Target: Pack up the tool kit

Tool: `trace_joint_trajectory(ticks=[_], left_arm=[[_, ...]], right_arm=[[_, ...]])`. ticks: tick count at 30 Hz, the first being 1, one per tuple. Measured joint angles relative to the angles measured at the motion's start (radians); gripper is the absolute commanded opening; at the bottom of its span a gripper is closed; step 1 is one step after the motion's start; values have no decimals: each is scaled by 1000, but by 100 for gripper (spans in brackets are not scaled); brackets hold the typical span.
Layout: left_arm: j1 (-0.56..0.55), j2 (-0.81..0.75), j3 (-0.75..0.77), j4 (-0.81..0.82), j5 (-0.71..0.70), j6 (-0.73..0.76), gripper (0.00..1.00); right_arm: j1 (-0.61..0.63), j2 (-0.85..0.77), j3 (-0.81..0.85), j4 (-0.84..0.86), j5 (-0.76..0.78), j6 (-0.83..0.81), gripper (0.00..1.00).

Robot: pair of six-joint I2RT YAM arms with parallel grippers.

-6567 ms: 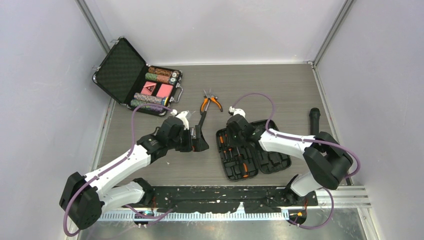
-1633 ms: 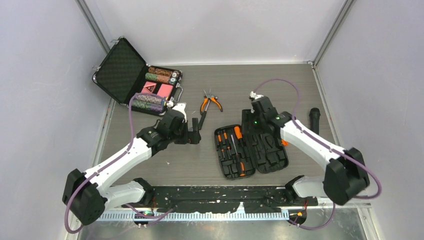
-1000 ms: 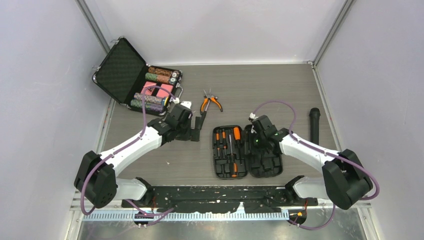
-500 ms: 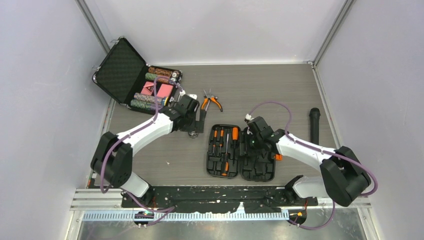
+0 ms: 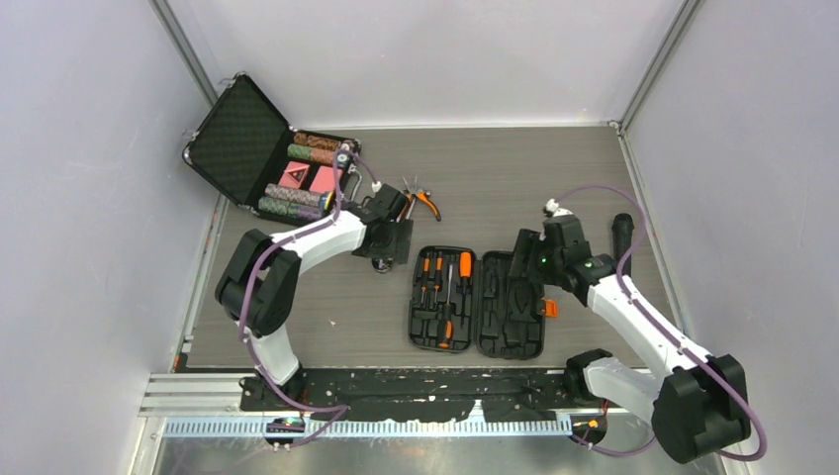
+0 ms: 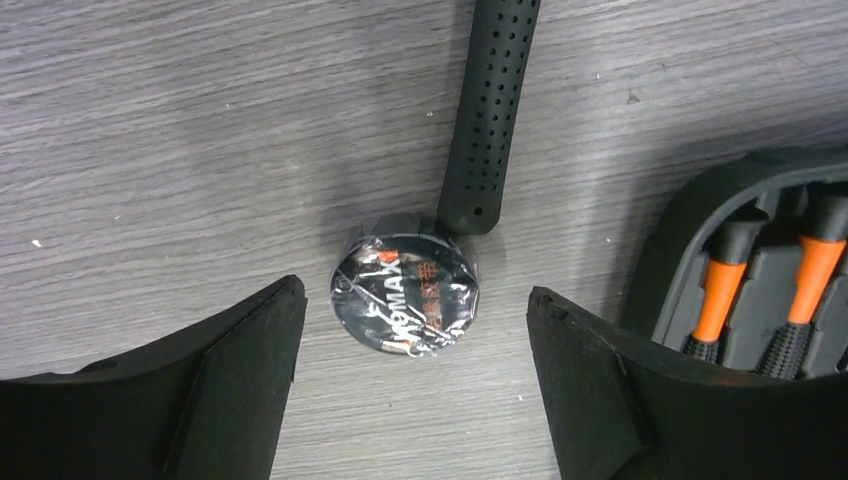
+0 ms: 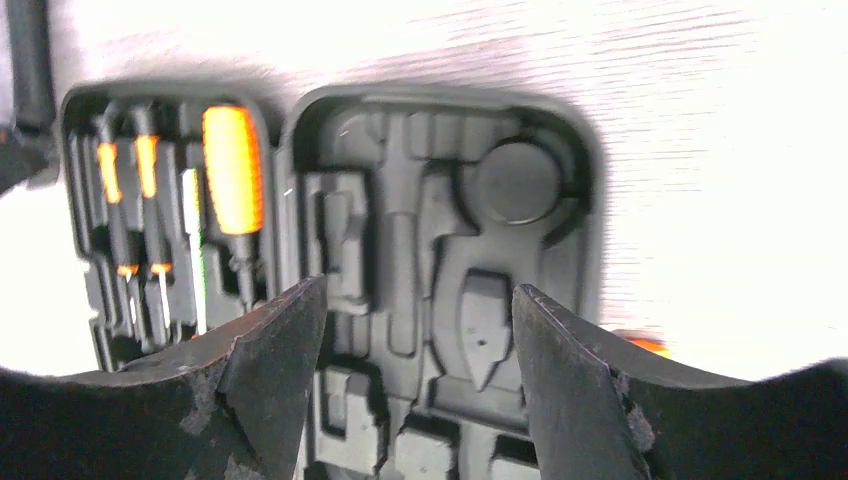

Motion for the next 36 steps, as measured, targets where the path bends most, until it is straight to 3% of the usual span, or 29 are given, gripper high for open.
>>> trace_joint_trajectory(ticks=[6, 13, 17, 25, 30, 36], left_arm=[[3, 64, 30, -10, 0, -1, 71], [7, 98, 48, -33, 1, -2, 64], [7, 99, 48, -35, 2, -2, 58], [7, 89, 41, -37, 2, -2, 48], [8, 9, -7, -55, 2, 0, 47], [8, -148, -38, -74, -2, 1, 48]], right_arm=[[-185, 27, 0, -12, -41, -21, 72], [-227, 127, 0, 4, -64, -23, 68], [-228, 172, 1, 11, -54, -26, 64], [-228, 201, 0, 33, -27, -52, 43], [-209, 236, 0, 58, -61, -66, 40], [-70, 253, 0, 81, -79, -34, 39]])
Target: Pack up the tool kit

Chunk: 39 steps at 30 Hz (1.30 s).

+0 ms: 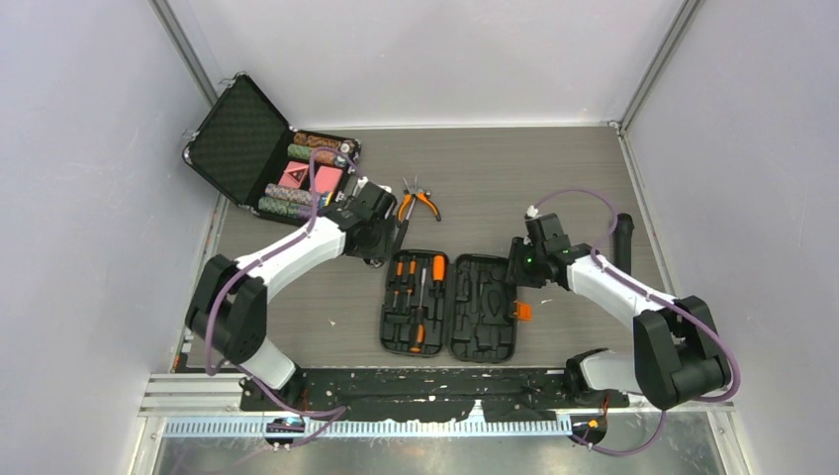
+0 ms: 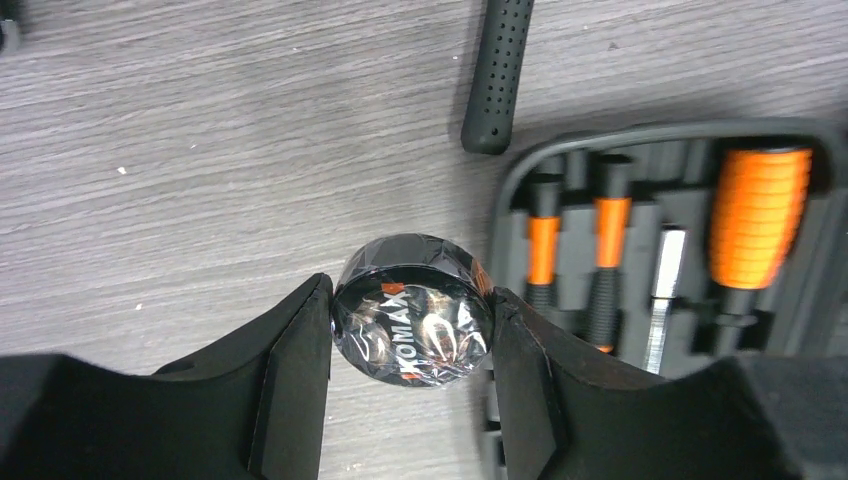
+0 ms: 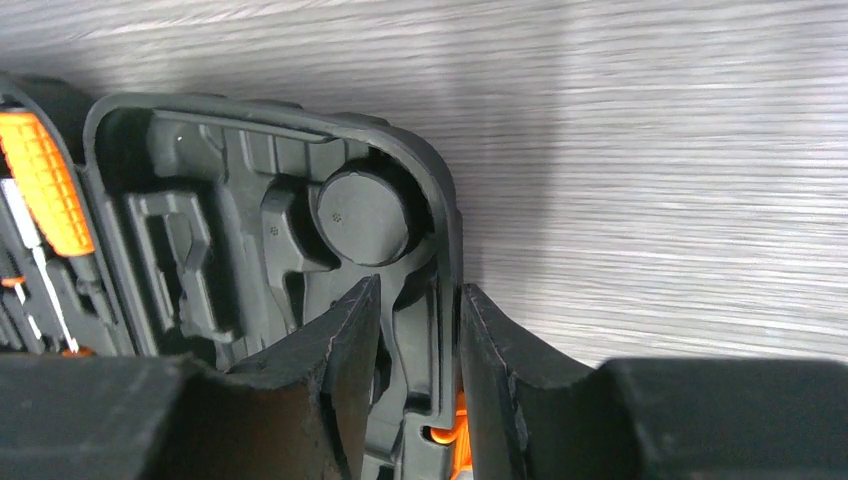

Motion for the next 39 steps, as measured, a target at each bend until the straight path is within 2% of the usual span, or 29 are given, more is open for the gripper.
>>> trace_joint_trajectory(ticks=[5, 9, 11, 14, 19, 25, 30, 34, 39], left_arm=[[0, -104, -11, -30, 5, 0, 49], [-12, -162, -12, -51, 14, -1, 49], [-27, -182, -11, -62, 16, -3, 50], [-72, -187, 3, -82, 19, -6, 50], [-184, -150, 90, -99, 23, -8, 51], [-267, 9, 267, -98, 19, -2, 54], [-292, 147, 360, -97, 19, 2, 56], [-307, 247, 412, -105, 19, 5, 57], [-315, 324, 444, -113, 14, 6, 59]], right_arm=[[169, 23, 2, 74, 6, 124, 39], [290, 114, 37, 155, 18, 233, 40], [328, 158, 67, 200, 14, 277, 45], [354, 179, 106, 237, 2, 305, 57], [326, 85, 121, 230, 48, 295, 66], [210, -241, -10, 192, 204, 265, 71], [172, -443, -131, 138, 315, 249, 72], [168, -512, -185, 106, 349, 247, 72], [164, -502, -195, 94, 353, 242, 72]])
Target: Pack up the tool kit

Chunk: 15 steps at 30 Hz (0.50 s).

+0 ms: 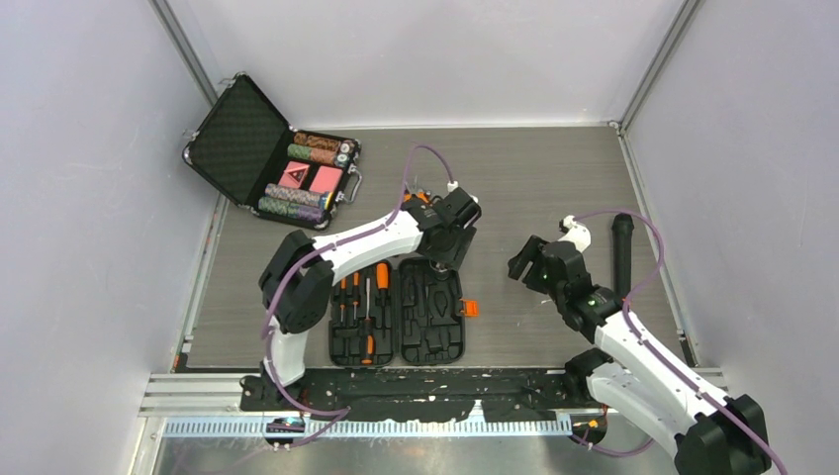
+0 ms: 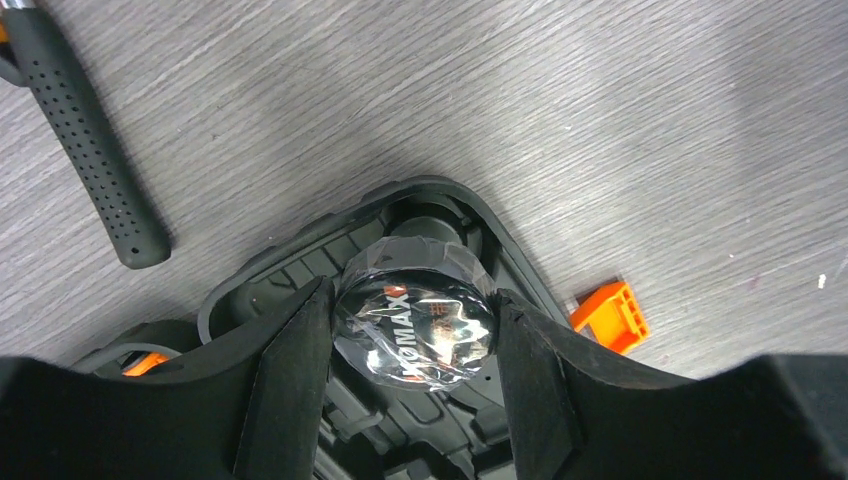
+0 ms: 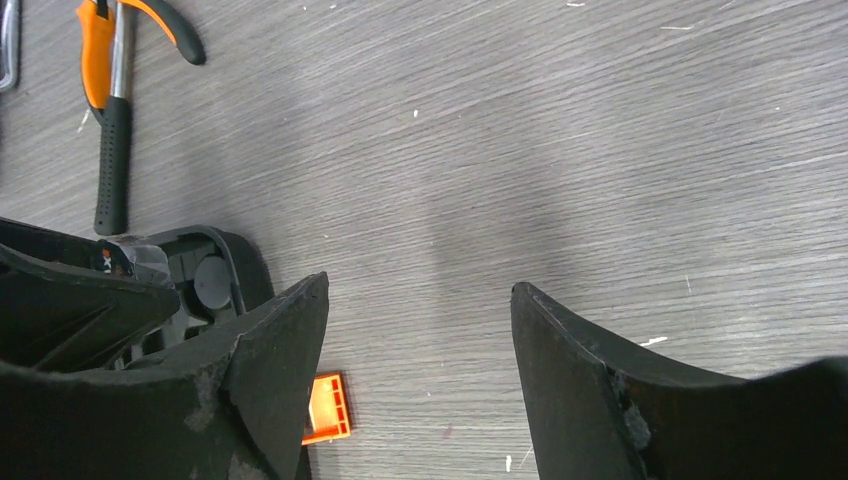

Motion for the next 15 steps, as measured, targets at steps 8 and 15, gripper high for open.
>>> trace_joint_trajectory(ticks=[8, 15], left_arm=[[-1, 38, 2, -14, -2, -1, 63], [-1, 58, 2, -13, -2, -2, 64]], right_arm=[[0, 51, 0, 3, -18, -13, 72], [-1, 66, 0, 20, -39, -18, 72]])
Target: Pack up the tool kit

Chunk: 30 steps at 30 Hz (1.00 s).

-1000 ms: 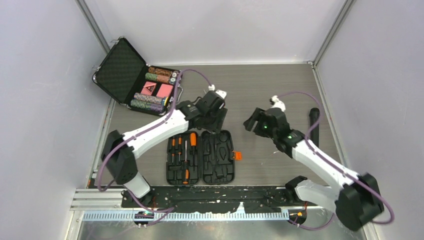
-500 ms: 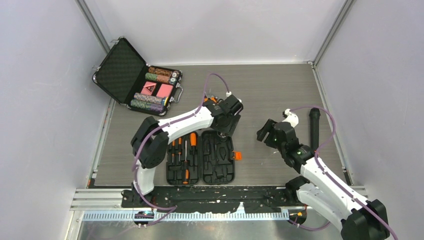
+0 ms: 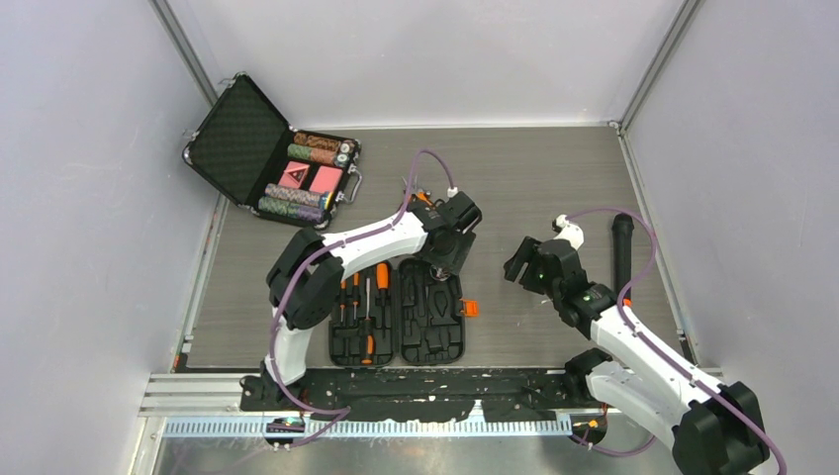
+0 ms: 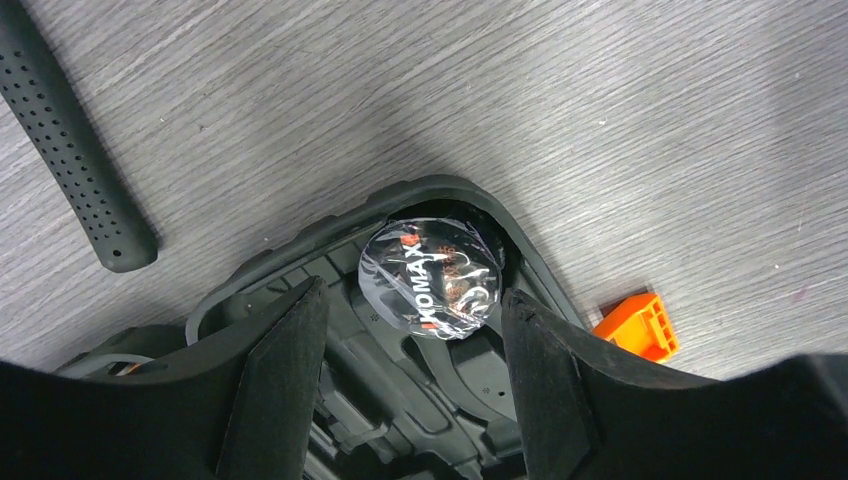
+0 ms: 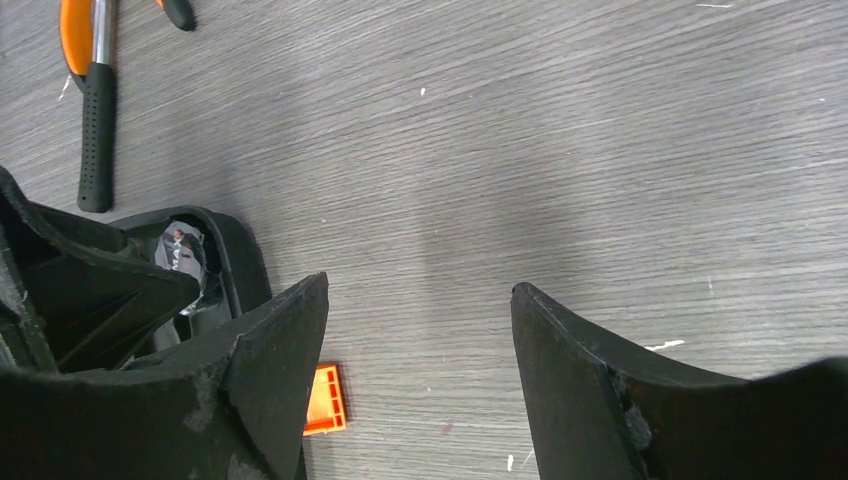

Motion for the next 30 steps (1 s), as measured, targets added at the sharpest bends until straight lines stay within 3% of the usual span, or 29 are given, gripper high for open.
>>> trace_joint_trajectory(ticks=[6, 15, 22, 30], left_arm=[[0, -55, -72, 49, -1, -18, 66], [71, -433, -372, 245, 74, -134, 52], [108, -388, -378, 327, 161, -185, 38], [133, -274, -382, 346, 228, -214, 27]], right_arm=[[0, 21, 2, 48, -79, -27, 68], [1, 223, 121, 153, -331, -108, 33], [37, 421, 243, 259, -476, -116, 15], [82, 607, 298, 304, -561, -116, 7]])
